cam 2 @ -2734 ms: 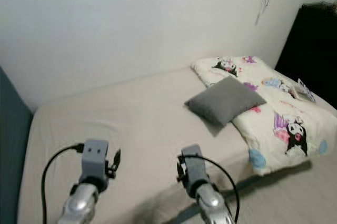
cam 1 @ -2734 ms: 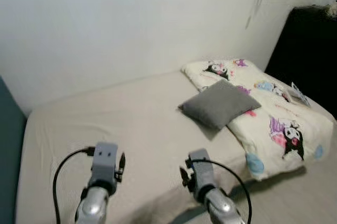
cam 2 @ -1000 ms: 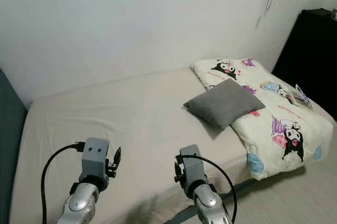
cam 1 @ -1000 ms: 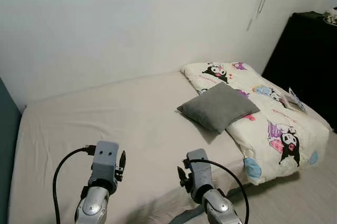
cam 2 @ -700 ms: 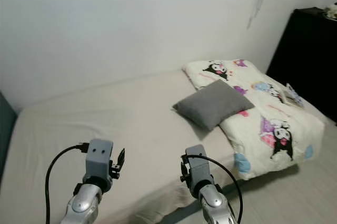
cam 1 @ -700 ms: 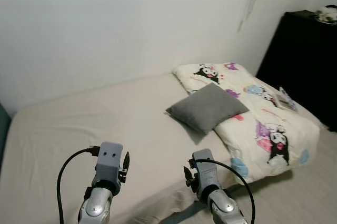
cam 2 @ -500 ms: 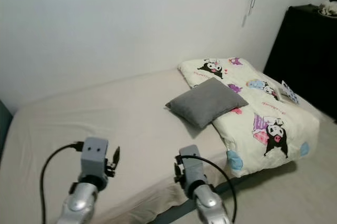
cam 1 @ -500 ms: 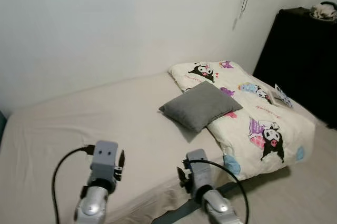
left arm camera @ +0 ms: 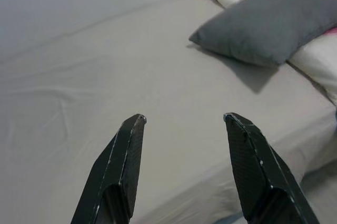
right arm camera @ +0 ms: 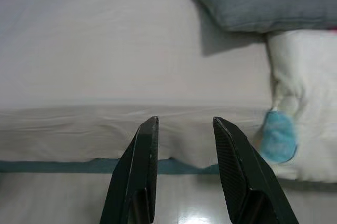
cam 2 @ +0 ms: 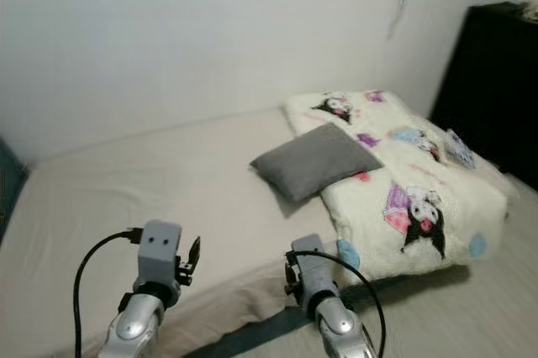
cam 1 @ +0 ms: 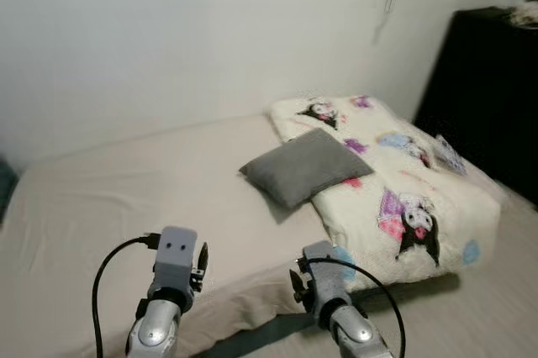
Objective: Clean up the room
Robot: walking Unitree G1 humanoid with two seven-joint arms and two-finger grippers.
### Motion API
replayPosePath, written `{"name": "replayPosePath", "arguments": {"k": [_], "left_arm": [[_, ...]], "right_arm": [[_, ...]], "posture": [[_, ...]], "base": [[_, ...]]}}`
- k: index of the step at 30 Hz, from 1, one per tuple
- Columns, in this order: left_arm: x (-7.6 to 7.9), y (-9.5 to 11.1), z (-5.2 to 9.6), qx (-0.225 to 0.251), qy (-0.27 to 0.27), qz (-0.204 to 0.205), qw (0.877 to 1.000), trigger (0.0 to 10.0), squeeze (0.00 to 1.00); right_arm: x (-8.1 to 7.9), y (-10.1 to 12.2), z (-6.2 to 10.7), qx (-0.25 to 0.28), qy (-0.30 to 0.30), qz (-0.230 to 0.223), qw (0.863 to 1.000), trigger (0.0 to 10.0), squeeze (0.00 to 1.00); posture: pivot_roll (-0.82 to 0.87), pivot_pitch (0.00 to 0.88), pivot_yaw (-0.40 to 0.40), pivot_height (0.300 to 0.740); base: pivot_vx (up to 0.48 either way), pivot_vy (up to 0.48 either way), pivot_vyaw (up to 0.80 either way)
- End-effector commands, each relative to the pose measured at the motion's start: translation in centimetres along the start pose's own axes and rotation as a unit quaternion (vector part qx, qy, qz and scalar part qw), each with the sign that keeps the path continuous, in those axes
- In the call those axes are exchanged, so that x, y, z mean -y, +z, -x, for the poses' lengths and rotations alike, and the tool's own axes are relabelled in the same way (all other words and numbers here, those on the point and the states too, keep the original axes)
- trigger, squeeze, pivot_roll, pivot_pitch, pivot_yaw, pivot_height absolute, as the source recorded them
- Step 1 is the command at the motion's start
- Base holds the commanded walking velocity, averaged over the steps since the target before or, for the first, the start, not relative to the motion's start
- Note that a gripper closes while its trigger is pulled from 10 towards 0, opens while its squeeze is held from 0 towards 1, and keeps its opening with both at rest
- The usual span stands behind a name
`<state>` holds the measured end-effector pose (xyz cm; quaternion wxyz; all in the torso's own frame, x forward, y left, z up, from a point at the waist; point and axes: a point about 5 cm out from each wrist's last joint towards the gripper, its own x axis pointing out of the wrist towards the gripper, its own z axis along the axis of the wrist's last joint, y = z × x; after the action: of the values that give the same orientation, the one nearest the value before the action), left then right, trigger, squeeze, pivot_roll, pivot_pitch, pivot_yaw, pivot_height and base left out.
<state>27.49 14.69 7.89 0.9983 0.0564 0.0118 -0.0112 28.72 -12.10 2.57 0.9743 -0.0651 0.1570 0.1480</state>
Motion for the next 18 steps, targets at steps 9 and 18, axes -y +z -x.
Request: {"name": "replayPosePath", "arguments": {"k": [9, 18], "left_arm": [[-0.34, -0.52, 0.22, -0.014, 0.002, -0.004, 1.0, 10.0, 0.0], [-0.41, -0.56, 0.3, -0.015, 0.002, -0.006, 1.0, 10.0, 0.0]], "right_arm": [[-0.83, -0.1, -0.07, -0.004, 0.009, -0.006, 1.0, 10.0, 0.0], [-0.78, -0.1, -0.08, -0.002, 0.003, -0.024, 1.0, 10.0, 0.0]], "posture": [[0.0, 0.064, -0.048, 0.735], [0.0, 0.066, -0.044, 0.735]], "base": [[0.0, -0.331, 0.76], [0.0, -0.329, 0.33]]}}
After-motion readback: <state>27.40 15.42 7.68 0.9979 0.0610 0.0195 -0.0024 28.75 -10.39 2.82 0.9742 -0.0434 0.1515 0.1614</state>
